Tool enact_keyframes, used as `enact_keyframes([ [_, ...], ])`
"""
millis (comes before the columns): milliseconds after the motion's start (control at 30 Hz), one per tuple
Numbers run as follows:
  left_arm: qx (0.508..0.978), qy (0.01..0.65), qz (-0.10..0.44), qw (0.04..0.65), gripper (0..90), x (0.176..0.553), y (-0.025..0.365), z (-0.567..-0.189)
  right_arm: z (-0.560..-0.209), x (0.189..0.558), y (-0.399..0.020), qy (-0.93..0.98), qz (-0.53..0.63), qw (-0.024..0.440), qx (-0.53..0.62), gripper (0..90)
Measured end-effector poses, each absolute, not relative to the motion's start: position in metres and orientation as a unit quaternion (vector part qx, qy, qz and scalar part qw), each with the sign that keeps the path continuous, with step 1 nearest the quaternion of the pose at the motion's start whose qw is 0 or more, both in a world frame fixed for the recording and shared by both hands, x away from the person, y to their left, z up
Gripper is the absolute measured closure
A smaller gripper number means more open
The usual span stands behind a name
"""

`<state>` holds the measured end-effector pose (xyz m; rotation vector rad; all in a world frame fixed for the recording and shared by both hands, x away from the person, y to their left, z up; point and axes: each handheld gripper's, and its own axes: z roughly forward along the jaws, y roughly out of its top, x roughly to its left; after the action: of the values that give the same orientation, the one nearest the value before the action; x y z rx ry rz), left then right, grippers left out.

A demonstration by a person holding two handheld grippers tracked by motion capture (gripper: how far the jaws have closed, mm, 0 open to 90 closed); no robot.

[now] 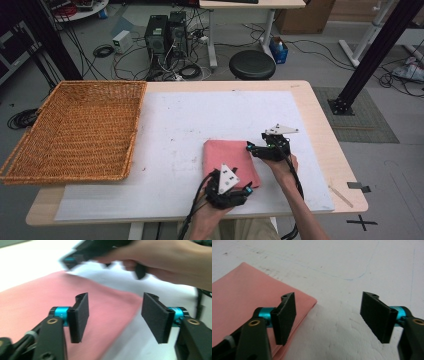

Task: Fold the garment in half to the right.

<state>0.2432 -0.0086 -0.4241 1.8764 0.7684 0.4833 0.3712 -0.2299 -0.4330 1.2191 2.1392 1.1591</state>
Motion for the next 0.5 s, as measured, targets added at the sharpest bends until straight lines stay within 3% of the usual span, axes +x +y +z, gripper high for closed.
enact_keyframes([
  [167, 0.752, 0.359, 0.231, 0.502, 32.7, 0.249, 0.028, -0.42, -0.434, 0.352, -0.236, 0.777, 0.428, 0.197, 0.417, 22.2],
  [500, 0.724, 0.41, 0.26, 0.491, 30.6, 0.26, 0.072, -0.413, -0.432, 0.318, -0.249, 0.778, 0.44, 0.205, 0.398, 22.1],
])
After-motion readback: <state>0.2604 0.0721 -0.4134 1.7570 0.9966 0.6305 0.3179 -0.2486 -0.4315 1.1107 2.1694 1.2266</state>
